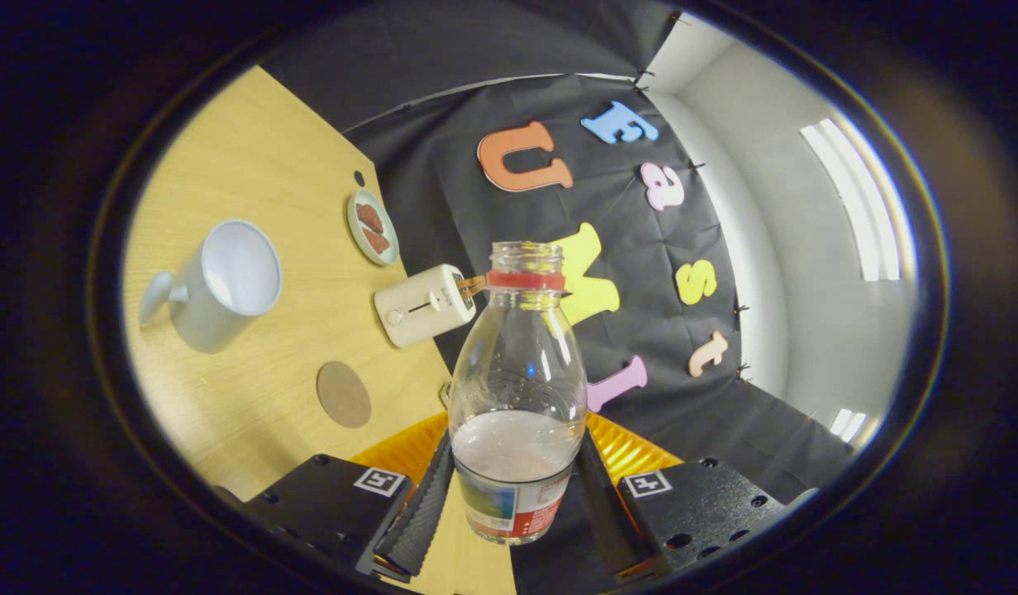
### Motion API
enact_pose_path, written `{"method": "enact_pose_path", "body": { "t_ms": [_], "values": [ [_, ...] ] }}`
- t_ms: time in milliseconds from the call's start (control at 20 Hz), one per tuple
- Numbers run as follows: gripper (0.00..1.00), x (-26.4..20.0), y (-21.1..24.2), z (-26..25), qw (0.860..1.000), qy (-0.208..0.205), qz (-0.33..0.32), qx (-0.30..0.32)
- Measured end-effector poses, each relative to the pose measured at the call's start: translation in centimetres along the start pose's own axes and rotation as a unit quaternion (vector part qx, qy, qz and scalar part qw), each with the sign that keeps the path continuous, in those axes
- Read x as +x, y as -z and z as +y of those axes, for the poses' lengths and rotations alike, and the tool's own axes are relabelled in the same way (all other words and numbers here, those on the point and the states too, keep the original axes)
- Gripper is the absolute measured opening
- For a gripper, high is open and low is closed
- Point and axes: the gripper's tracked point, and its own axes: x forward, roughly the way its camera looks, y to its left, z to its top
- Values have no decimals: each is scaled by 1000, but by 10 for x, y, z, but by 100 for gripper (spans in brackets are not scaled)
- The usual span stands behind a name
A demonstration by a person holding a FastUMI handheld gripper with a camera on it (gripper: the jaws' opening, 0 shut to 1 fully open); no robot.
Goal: Take the bottle from table, then pour the juice into the cup, finally place the bottle on the coaster
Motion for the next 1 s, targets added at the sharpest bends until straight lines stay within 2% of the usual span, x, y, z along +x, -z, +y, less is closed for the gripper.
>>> {"method": "enact_pose_path", "body": {
  "t_ms": [300,450,700,1000],
  "values": [
    [81,1,-11,-6,996,34,-23,-85],
    [81,-1,-16,-5,993,39,-31,-111],
    [81,-7,-27,-6,983,62,-45,-168],
    [81,-12,-34,-2,976,59,-52,-202]
  ]
}}
